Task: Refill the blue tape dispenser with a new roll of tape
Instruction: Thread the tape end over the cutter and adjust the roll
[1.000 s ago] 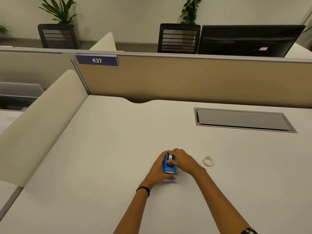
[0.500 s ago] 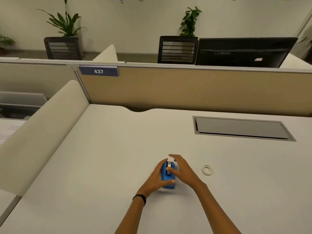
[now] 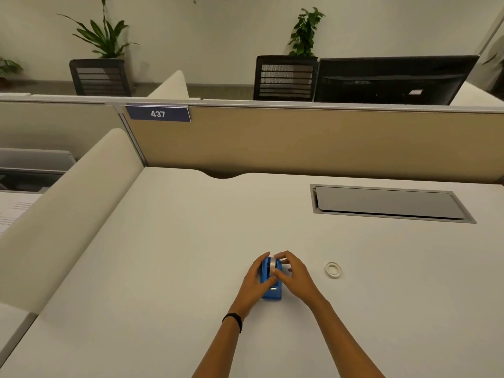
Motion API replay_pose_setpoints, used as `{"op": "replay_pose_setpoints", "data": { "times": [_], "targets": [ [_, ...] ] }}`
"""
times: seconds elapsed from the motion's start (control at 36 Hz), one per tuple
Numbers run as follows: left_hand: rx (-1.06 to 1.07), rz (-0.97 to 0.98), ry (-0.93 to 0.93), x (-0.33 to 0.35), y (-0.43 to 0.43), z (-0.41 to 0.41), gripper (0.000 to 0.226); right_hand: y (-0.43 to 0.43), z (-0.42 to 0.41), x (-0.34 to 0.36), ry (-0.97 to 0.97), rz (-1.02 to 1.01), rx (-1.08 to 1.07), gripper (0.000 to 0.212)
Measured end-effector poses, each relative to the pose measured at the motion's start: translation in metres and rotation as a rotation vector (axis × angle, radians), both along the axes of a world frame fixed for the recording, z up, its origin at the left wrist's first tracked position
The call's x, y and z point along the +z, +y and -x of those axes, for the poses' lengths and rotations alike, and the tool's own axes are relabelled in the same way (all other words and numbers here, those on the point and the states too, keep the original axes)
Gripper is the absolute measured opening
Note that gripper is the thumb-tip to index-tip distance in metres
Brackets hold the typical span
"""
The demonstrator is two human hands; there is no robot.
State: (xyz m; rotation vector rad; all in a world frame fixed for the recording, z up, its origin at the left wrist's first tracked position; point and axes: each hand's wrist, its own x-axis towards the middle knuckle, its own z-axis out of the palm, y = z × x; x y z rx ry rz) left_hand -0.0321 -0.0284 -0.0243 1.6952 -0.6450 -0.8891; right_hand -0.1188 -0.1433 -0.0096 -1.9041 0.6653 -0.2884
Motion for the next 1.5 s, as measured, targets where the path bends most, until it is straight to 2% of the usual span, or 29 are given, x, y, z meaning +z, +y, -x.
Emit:
{"op": "replay_pose_setpoints", "data": {
  "times": [0.31, 0.64, 0.78, 1.0, 1.5],
  "targets": [
    [-0.016, 0.034, 0.060, 0.0064, 0.0028, -0.0030, 0.045, -0.0004, -0.0003, -0.0004, -0.008, -0.053, -0.017, 0.023],
    [0.014, 0.037, 0.042, 0.0031, 0.0015, 0.0011, 0.042, 0.0016, -0.0020, -0.0024, -0.014, -0.066, -0.044, 0.020],
    [-0.002, 0.042, 0.022, 0.0013, 0.0028, 0.0006, 0.045, 0.0030, -0.0063, -0.0032, -0.015, -0.094, -0.105, 0.007],
    [-0.010, 0.051, 0.019, 0.0005, 0.0039, 0.0000, 0.044, 0.0013, -0.0083, -0.0037, 0.016, -0.103, -0.109, 0.015],
    [0.059, 0.057, 0.013, -0.0021, -0.0013, 0.0051, 0.037, 0.0083, -0.0008, 0.0023, -0.035, -0.099, -0.101, 0.015]
  ]
}}
